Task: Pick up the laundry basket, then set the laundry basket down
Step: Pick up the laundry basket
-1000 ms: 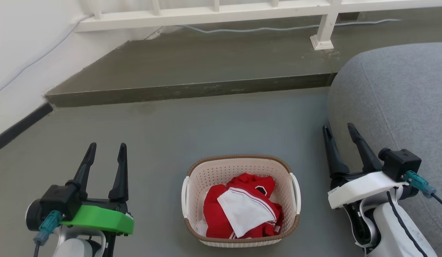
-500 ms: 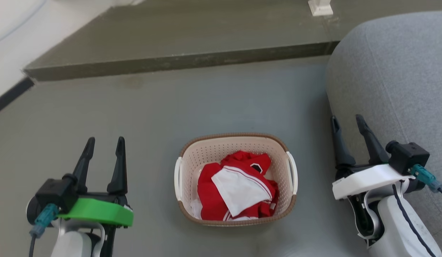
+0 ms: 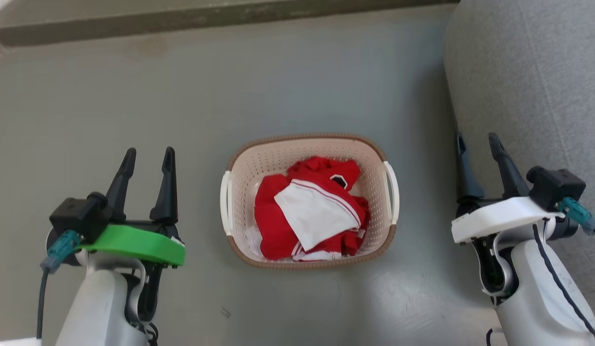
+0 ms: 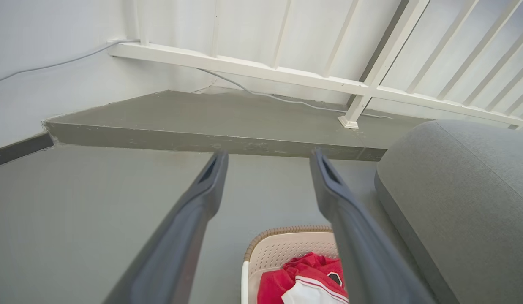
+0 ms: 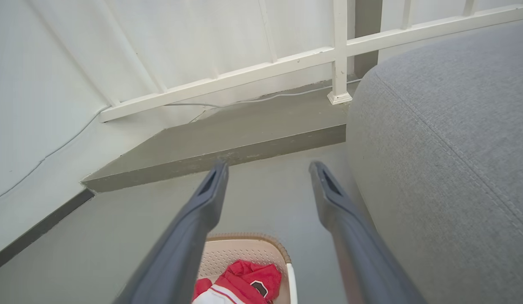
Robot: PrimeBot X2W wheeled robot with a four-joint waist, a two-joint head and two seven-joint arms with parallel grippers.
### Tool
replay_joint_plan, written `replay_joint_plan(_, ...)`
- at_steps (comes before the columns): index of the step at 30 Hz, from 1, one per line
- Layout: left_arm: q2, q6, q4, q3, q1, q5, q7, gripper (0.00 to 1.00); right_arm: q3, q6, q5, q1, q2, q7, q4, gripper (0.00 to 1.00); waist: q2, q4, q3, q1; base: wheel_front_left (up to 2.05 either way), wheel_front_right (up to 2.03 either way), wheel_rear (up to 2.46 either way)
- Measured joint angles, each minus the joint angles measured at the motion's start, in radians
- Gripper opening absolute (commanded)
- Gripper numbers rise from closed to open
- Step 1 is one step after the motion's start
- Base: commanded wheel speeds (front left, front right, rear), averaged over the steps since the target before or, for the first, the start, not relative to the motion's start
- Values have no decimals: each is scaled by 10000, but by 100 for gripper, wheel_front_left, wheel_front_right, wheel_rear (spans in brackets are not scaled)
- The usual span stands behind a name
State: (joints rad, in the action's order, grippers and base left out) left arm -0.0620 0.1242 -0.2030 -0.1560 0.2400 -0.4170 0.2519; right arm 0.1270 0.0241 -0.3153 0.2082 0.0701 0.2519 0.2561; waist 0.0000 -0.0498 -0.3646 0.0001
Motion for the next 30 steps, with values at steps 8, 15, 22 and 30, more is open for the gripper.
replay_joint_plan(8, -303, 0, -989, -435, 987, -673, -10, 100, 67, 4, 94, 927, -6, 0, 953, 100, 0, -33, -1136, 0, 0, 0, 0)
replay_joint_plan(15, -556, 0, -1860, -876, 1851, -1254, -247, 100, 52, 6, 59, 1820, -29, 2, 1950, 100, 0, -67, -2143, 0, 0, 0, 0)
replay_joint_plan(22, -593, 0, -2625, -1388, 2648, -1613, -533, 100, -29, 25, -383, 2334, -81, 2, 3087, 100, 0, -96, -2948, 0, 0, 0, 0)
replay_joint_plan(30, -554, 0, -3450, -2067, 3604, -2230, -1220, 100, 119, 109, -514, 3375, -86, -2, 4368, 100, 0, -98, -3907, 0, 0, 0, 0)
